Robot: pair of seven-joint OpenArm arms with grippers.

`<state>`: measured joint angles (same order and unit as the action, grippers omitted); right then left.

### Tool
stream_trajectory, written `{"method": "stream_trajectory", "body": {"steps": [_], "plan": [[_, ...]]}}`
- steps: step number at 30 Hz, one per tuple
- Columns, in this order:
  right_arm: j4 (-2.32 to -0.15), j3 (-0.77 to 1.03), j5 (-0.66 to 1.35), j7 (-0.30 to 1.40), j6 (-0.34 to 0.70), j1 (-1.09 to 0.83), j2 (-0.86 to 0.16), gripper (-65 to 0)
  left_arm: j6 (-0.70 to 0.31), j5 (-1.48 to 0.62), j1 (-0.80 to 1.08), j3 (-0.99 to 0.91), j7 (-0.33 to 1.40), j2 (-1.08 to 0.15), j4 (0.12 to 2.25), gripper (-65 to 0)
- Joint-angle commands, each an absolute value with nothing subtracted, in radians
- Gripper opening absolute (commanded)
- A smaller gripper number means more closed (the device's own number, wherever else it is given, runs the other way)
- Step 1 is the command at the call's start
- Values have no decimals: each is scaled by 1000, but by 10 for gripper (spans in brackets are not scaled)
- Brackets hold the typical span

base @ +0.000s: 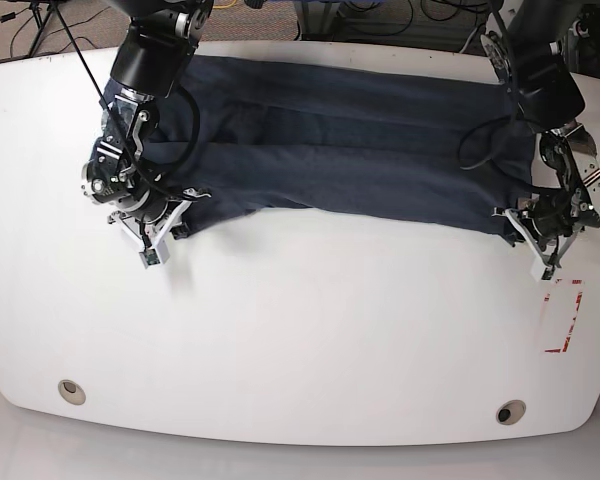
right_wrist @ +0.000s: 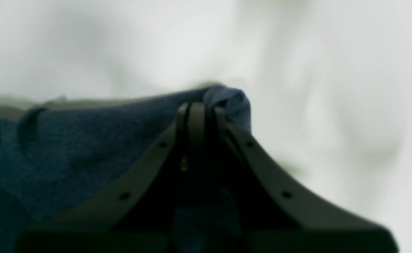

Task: Layout the t-shirt on the table in an organized manner, then fold the t-shirt properly
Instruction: 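Grasp the folded edge of the shirt again with both grippers, then fold the grasped edge over toward the collar edge with both grippers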

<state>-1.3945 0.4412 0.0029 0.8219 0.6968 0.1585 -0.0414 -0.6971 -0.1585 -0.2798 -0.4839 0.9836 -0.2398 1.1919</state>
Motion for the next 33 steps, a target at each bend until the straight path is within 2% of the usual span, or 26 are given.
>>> {"method": "stream_trajectory", "body": {"steps": [1,4,12,22,33], "plan": [[-1465,441,13,802,698,182,-50,-621,-698,-171,-309,-490,970,-257,1254,-626],[-1526,441,13,811,698,177,-50,-621,-698,-173,-309,-490,977,-257,1302,-626],[-1704,441,13,961,698,160,-53,-621,-698,-173,-306,-490,1064,-255,1408,-626],[-1963,441,13,1127,698,58,-51,-621,-698,-173,-209,-492,1176,-257,1613,-626],[-2025,447,12,1210,698,-56,-54,-621,-698,-173,-53,-492,1211,-260,1785,-626]]}}
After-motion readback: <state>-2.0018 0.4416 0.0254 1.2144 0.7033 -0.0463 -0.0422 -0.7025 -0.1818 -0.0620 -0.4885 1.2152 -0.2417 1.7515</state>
